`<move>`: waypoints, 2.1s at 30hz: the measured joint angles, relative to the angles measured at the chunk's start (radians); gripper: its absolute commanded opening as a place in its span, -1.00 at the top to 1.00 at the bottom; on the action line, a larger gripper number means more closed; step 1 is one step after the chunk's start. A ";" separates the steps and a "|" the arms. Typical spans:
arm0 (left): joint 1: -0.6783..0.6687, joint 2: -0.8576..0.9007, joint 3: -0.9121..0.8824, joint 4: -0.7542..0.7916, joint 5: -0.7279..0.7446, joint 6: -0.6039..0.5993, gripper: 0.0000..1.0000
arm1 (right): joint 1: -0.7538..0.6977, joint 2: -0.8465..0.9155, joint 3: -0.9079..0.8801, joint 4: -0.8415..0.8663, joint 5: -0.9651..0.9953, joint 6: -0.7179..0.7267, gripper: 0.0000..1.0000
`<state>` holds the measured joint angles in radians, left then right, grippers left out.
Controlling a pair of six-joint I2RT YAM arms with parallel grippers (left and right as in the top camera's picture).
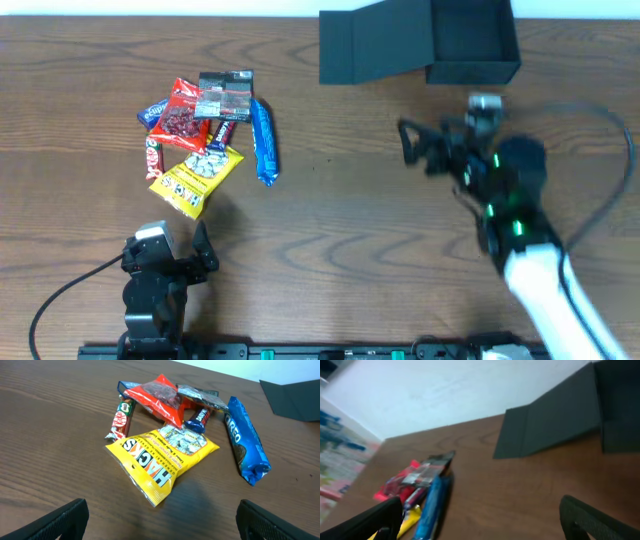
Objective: Pack container
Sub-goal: 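Move the right gripper up to the black box's far edge, then drag the black box toward the table center with the right gripper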
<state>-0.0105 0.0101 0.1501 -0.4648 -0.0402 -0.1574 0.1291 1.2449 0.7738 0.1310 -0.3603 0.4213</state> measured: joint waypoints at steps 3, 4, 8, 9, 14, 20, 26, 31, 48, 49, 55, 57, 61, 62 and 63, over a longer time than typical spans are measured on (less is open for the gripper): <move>0.000 0.000 0.000 0.000 -0.002 0.000 -0.91 | 0.000 0.171 0.192 -0.107 0.046 -0.055 -0.99; 0.000 0.000 0.000 0.000 -0.002 0.000 -0.90 | 0.000 0.229 0.263 -0.154 0.074 -0.076 -0.99; 0.000 0.000 0.000 -0.001 -0.002 0.000 -0.91 | -0.006 0.407 0.516 -0.321 0.180 -0.154 -0.98; 0.000 0.001 0.000 0.000 -0.002 0.000 -0.91 | -0.011 0.452 0.586 -0.377 0.202 -0.172 -0.99; 0.000 0.000 0.000 0.000 -0.002 0.000 -0.91 | -0.087 0.690 0.931 -0.480 0.293 -0.233 -0.99; 0.000 0.000 0.000 0.000 -0.002 0.000 -0.91 | -0.201 0.956 1.234 -0.512 0.333 -0.264 -0.99; 0.000 0.000 0.000 0.000 -0.002 0.000 -0.91 | -0.241 1.151 1.387 -0.513 0.335 -0.306 -0.98; 0.000 0.000 0.000 0.000 -0.002 0.000 -0.91 | -0.240 1.246 1.406 -0.523 0.335 -0.329 -0.82; 0.000 0.000 0.000 0.000 -0.002 0.000 -0.91 | -0.213 1.290 1.441 -0.921 0.377 -0.435 -0.72; 0.000 0.000 0.000 0.000 -0.002 0.000 -0.91 | -0.203 1.290 1.441 -0.956 0.380 -0.438 -0.72; 0.000 0.000 0.000 0.000 -0.002 0.000 -0.91 | -0.146 1.290 1.445 -1.154 0.384 -0.455 -0.94; 0.000 0.000 0.000 0.000 -0.002 0.000 -0.91 | -0.125 1.290 1.449 -1.209 0.384 -0.456 -0.96; 0.000 0.000 0.000 0.000 -0.002 0.000 -0.91 | -0.084 1.290 1.453 -1.292 0.383 -0.448 -0.95; 0.000 0.000 0.000 0.000 -0.002 0.000 -0.91 | -0.077 1.290 1.454 -1.302 0.383 -0.439 -0.95; 0.000 0.000 0.000 0.000 -0.002 0.000 -0.91 | -0.072 1.290 1.455 -1.310 0.383 -0.431 -0.95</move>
<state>-0.0105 0.0101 0.1501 -0.4648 -0.0418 -0.1574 0.0570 2.5351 2.2284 -1.1786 0.0223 -0.0093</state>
